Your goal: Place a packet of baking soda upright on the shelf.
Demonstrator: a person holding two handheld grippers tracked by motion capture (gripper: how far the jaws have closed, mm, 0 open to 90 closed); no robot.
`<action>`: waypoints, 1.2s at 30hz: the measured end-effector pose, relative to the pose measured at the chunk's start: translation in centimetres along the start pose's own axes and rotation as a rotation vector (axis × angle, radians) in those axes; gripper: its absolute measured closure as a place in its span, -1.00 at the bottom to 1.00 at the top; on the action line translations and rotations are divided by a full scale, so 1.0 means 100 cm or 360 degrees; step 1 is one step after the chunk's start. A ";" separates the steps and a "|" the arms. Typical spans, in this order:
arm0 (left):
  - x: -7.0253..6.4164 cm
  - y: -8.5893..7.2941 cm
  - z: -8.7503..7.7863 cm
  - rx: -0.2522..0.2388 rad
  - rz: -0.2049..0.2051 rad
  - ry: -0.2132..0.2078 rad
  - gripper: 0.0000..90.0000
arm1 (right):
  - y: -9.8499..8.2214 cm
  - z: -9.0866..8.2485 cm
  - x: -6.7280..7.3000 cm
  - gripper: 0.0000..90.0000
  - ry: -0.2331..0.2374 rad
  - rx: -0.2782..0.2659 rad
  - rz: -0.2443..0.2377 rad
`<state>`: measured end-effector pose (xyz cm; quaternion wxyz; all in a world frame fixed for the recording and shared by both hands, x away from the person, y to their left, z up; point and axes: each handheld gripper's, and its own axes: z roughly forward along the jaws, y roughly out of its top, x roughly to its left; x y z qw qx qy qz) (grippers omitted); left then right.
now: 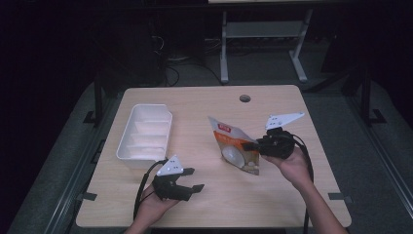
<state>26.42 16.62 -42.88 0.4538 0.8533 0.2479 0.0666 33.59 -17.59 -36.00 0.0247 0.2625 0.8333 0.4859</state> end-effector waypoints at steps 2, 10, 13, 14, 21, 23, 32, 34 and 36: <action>0.000 -0.001 -0.001 0.0000 0.0013 0.0007 -0.37 | 0.006 0.000 0.000 0.99 -0.0006 -0.0010 -0.0001; 0.001 -0.003 -0.001 0.0013 0.0058 0.0006 -0.46 | 0.038 0.017 0.004 0.99 0.0014 -0.0013 -0.0065; -0.002 -0.004 0.001 0.0026 0.0077 -0.0004 -0.46 | 0.045 0.023 0.004 0.99 0.0031 -0.0032 -0.0074; -0.003 -0.004 0.002 0.0030 0.0089 -0.0001 -0.46 | 0.048 0.026 0.004 0.99 0.0038 -0.0040 -0.0080; -0.003 -0.005 0.002 0.0038 0.0121 0.0025 -0.54 | 0.072 0.043 0.007 0.99 0.0080 -0.0074 -0.0117; -0.002 -0.005 0.002 0.0034 0.0112 0.0027 -0.56 | 0.078 0.047 0.008 0.99 0.0091 -0.0078 -0.0134; 0.001 -0.006 0.001 0.0035 0.0108 0.0031 -0.61 | 0.100 0.069 0.010 0.99 0.0140 -0.0086 -0.0159; 0.001 -0.006 0.001 0.0037 0.0112 0.0036 -0.61 | 0.105 0.074 0.011 0.99 0.0151 -0.0087 -0.0163; 0.001 -0.007 0.001 0.0041 0.0119 0.0034 -0.61 | 0.110 0.079 0.013 0.99 0.0168 -0.0087 -0.0172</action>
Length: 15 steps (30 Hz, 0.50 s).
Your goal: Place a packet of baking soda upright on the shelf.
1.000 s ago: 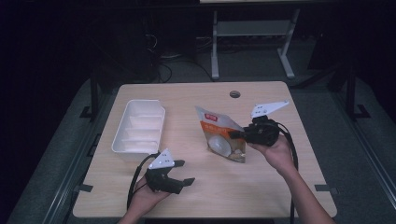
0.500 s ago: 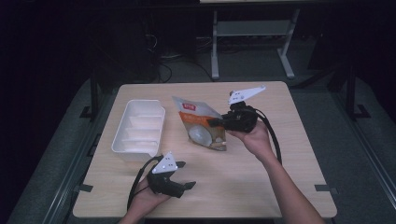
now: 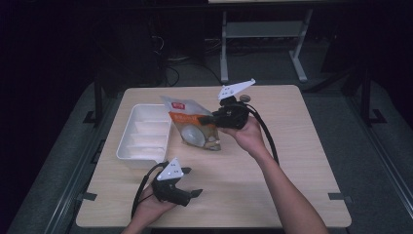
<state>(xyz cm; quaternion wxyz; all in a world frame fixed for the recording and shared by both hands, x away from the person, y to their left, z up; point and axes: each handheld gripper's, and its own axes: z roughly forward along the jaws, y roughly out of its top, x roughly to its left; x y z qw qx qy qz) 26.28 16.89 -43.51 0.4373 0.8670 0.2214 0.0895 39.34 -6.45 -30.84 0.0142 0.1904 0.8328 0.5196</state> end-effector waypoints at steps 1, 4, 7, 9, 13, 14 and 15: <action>0.000 0.000 0.000 0.0001 0.0001 -0.0002 -0.61 | 0.002 0.003 0.000 0.99 0.0006 -0.0003 -0.0006; 0.001 -0.001 0.000 0.0002 0.0001 -0.0003 -0.61 | 0.008 0.010 0.000 0.99 0.0024 -0.0002 -0.0019; 0.001 -0.001 0.000 0.0008 0.0013 -0.0001 -0.60 | 0.014 0.017 0.000 0.99 0.0036 -0.0008 -0.0030; 0.001 -0.001 0.000 0.0017 0.0026 0.0008 -0.60 | 0.018 0.021 0.000 0.99 0.0052 -0.0012 -0.0038; 0.000 -0.001 0.000 0.0015 0.0031 0.0004 -0.58 | 0.026 0.029 0.001 0.99 0.0063 -0.0014 -0.0058; 0.001 -0.001 0.000 0.0014 0.0031 0.0005 -0.58 | 0.027 0.031 0.001 0.99 0.0063 -0.0018 -0.0062; 0.001 -0.001 -0.001 0.0011 0.0030 0.0007 -0.58 | 0.029 0.032 0.001 0.99 0.0069 -0.0022 -0.0061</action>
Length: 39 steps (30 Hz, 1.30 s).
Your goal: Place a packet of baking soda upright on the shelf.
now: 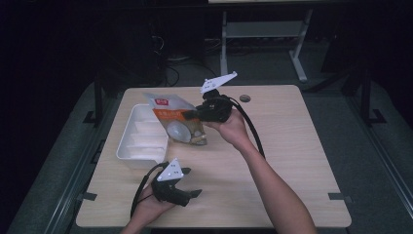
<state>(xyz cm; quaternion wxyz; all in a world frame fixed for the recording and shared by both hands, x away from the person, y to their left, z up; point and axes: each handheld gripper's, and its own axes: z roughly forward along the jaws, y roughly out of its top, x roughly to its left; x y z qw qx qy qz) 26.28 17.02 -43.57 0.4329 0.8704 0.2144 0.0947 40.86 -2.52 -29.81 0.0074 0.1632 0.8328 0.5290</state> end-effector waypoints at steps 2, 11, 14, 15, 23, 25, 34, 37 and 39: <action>0.000 0.000 0.000 -0.0005 -0.0001 0.0002 -0.58 | 0.003 0.004 0.000 0.99 0.0009 0.0001 -0.0001; 0.003 -0.001 -0.002 -0.0004 -0.0001 0.0010 -0.57 | 0.019 0.022 0.000 0.99 0.0045 0.0003 -0.0025; 0.003 -0.001 -0.002 -0.0007 -0.0006 0.0010 -0.57 | 0.026 0.029 0.002 0.99 0.0056 -0.0004 -0.0047; 0.003 -0.001 -0.002 -0.0007 -0.0008 0.0010 -0.57 | 0.027 0.030 0.002 0.99 0.0060 -0.0008 -0.0047; 0.004 -0.002 -0.003 -0.0009 -0.0011 0.0013 -0.57 | 0.040 0.044 0.004 0.99 0.0087 -0.0041 -0.0075; 0.004 -0.002 -0.003 -0.0012 -0.0012 0.0013 -0.57 | 0.044 0.050 0.003 0.99 0.0099 -0.0054 -0.0076; 0.005 -0.002 -0.003 -0.0012 -0.0022 0.0016 -0.57 | 0.047 0.072 0.001 0.99 0.0123 -0.0041 -0.0080; 0.006 -0.003 -0.003 -0.0011 -0.0025 0.0015 -0.56 | 0.046 0.077 -0.002 0.99 0.0127 -0.0037 -0.0073; 0.007 -0.003 -0.003 -0.0010 -0.0036 0.0015 -0.56 | 0.046 0.082 -0.004 0.99 0.0129 -0.0040 -0.0065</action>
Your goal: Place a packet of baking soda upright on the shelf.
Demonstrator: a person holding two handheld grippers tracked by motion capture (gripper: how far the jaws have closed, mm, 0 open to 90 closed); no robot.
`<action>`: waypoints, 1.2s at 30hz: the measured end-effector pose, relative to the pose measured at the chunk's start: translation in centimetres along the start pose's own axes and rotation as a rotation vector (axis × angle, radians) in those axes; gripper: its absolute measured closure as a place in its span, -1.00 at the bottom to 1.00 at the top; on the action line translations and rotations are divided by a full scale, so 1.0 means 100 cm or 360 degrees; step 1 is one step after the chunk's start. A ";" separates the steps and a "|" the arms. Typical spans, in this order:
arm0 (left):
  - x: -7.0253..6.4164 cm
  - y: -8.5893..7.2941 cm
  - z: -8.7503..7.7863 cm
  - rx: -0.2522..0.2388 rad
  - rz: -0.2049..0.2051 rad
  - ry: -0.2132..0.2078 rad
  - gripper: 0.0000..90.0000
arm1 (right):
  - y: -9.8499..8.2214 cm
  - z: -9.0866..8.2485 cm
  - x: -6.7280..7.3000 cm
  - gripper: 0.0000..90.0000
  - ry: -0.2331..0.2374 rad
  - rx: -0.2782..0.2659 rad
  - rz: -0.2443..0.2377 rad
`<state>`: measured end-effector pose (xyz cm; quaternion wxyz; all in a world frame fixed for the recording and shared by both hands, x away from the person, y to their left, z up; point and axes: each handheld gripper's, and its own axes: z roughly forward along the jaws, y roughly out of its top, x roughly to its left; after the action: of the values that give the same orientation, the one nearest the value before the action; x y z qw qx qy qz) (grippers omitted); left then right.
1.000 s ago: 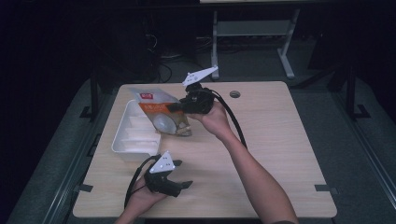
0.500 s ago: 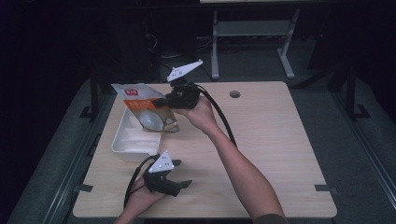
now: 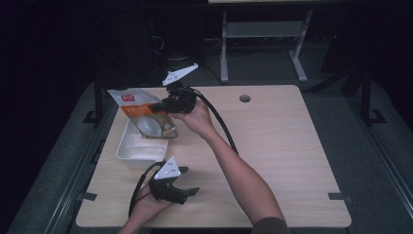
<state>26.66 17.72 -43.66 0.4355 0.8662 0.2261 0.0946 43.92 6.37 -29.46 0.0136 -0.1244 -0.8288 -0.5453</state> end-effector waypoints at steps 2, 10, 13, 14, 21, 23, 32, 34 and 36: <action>0.001 0.000 0.000 -0.0002 -0.0001 0.0003 -0.56 | -0.001 0.004 -0.002 0.99 0.0003 -0.0004 0.0005; 0.002 -0.002 0.000 0.0019 0.0005 0.0012 -0.56 | -0.006 0.023 -0.010 0.99 0.0019 -0.0015 0.0040; 0.002 -0.002 0.001 0.0026 0.0005 0.0012 -0.56 | -0.008 0.032 -0.011 0.99 0.0029 -0.0016 0.0040; 0.002 -0.002 0.001 0.0029 0.0002 0.0010 -0.56 | -0.009 0.035 -0.012 0.99 0.0032 -0.0006 0.0039; 0.004 -0.003 0.001 0.0029 0.0001 0.0006 -0.56 | -0.011 0.050 -0.014 0.99 0.0039 0.0011 0.0050; 0.003 -0.003 0.001 0.0031 -0.0003 0.0012 -0.56 | -0.012 0.053 -0.015 0.99 0.0043 0.0010 0.0058; 0.004 -0.004 0.002 0.0036 -0.0011 0.0018 -0.57 | -0.018 0.066 -0.018 0.99 0.0040 0.0039 0.0069; 0.004 -0.004 0.002 0.0037 -0.0021 0.0023 -0.57 | -0.019 0.069 -0.018 0.99 0.0044 0.0039 0.0073; 0.004 -0.004 0.001 0.0037 -0.0023 0.0023 -0.57 | -0.020 0.073 -0.018 0.99 0.0042 0.0045 0.0077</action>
<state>26.93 18.02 -44.09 0.4243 0.8688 0.2367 0.0951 46.06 11.84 -34.51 0.0396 -0.1370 -0.8330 -0.5345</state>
